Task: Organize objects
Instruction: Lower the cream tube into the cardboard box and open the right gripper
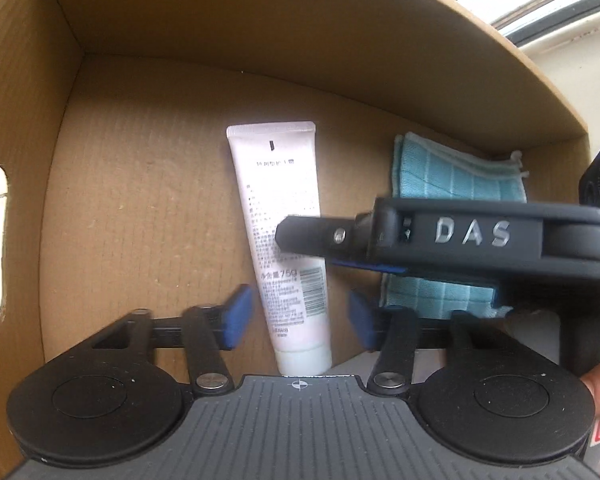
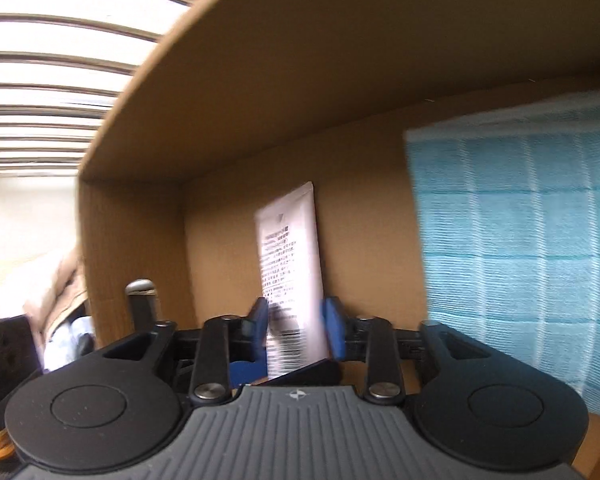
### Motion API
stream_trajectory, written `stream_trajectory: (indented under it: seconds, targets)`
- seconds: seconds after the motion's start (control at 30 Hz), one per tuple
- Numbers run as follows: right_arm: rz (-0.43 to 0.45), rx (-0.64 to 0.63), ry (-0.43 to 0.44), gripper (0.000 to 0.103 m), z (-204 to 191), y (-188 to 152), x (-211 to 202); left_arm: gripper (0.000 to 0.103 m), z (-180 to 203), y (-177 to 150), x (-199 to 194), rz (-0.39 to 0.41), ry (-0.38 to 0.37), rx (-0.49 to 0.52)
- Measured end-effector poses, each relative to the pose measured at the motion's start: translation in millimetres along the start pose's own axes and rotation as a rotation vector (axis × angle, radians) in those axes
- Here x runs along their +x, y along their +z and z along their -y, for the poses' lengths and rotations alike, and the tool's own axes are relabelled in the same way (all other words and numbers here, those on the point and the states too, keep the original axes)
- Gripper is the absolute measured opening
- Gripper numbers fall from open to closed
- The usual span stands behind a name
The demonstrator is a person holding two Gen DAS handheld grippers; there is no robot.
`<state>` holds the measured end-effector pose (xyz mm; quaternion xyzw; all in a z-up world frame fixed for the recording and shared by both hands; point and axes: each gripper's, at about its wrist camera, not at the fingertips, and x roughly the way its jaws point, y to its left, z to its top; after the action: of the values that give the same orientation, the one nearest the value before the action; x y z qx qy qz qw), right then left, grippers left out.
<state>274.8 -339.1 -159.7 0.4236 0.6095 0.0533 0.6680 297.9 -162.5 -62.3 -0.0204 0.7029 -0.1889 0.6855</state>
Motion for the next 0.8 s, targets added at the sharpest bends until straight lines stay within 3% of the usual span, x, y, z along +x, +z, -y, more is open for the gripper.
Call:
stream_trajectory:
  seconds: [0.13, 0.37, 0.53, 0.8]
  targets:
    - [0.026, 0.023, 0.015, 0.057, 0.9, -4.9, -5.9, 0.064, -1.0, -7.1, -15.5, 0.017, 0.004, 0.007]
    - [0.069, -0.021, 0.005, 0.06, -15.1, -16.9, -29.4, 0.069, -4.3, -25.4, -59.3, 0.078, 0.003, -0.005]
    - [0.137, -0.087, 0.007, 0.064, -34.3, -38.4, -67.2, 0.074, 3.9, -49.8, -104.5, 0.146, -0.009, 0.019]
    - [0.272, -0.174, 0.012, 0.075, -74.0, -81.6, -146.1, 0.085, 56.8, -73.0, -150.9, 0.285, -0.018, 0.078]
